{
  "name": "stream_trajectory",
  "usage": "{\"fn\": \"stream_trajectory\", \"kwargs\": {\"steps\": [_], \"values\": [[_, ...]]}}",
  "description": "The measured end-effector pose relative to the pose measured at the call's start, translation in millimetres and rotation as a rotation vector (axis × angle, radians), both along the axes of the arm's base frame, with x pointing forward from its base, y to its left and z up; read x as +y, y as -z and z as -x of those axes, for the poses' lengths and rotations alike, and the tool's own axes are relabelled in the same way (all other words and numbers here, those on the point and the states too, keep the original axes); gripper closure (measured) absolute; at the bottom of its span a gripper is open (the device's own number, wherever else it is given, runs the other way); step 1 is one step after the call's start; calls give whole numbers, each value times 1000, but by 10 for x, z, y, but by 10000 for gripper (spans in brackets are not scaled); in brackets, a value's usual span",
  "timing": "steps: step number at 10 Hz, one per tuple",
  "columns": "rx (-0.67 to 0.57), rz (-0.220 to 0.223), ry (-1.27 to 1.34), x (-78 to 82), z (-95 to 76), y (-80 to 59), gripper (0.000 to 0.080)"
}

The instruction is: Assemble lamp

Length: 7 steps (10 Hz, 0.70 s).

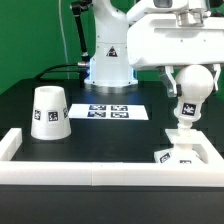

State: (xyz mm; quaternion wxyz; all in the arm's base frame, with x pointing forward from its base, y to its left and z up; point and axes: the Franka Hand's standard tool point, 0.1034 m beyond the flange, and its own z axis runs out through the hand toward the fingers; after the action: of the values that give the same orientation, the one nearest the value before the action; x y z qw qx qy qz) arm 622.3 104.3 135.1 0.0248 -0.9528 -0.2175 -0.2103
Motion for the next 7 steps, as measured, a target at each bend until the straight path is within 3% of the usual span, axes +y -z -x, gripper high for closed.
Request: {"fn": "stream_trajectory", "kwargs": {"steps": [7], "values": [[24, 0, -5, 32, 56, 160, 223]]}}
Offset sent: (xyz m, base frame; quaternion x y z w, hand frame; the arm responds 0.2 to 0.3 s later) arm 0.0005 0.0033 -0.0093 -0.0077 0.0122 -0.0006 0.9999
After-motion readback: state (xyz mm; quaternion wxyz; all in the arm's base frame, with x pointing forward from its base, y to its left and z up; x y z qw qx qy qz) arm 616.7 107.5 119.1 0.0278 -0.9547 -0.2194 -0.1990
